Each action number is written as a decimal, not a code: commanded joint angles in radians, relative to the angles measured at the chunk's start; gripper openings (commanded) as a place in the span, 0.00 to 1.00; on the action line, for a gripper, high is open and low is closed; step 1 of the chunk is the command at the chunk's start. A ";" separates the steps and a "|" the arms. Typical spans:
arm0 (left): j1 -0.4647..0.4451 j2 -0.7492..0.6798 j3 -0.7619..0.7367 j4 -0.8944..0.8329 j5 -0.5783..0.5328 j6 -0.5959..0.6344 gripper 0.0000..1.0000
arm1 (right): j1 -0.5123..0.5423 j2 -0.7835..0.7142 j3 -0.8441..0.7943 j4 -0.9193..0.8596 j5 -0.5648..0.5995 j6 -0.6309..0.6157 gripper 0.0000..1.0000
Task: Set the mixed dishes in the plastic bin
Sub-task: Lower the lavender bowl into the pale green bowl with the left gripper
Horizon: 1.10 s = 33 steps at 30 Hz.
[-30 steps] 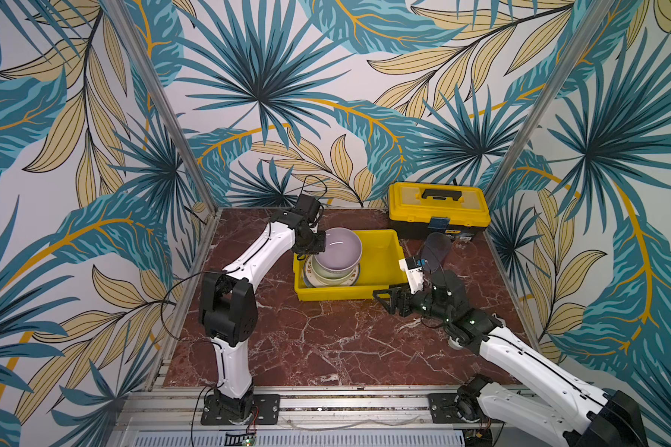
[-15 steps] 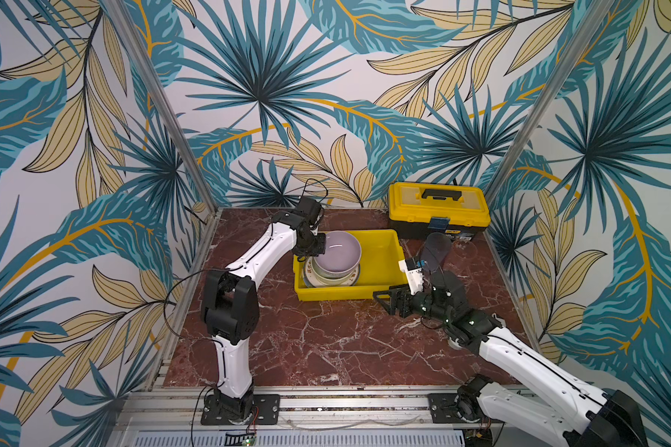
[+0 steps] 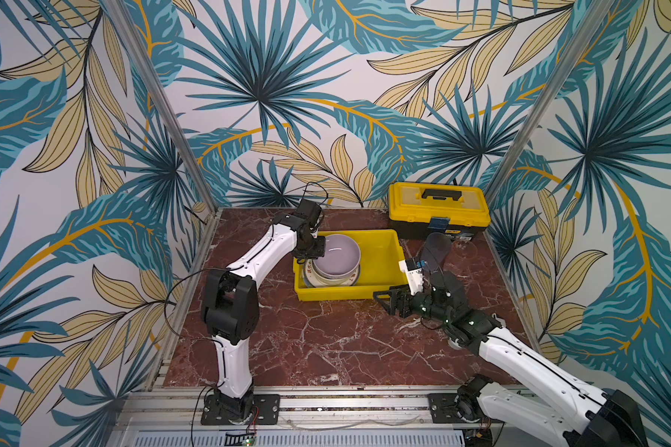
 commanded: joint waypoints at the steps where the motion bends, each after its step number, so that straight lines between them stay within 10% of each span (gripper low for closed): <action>1: -0.004 -0.019 0.012 0.046 0.032 0.002 0.09 | 0.005 -0.013 -0.025 0.018 0.011 0.005 0.81; 33: -0.005 0.021 0.048 0.026 -0.009 0.020 0.21 | 0.004 0.000 -0.026 0.040 0.009 0.005 0.81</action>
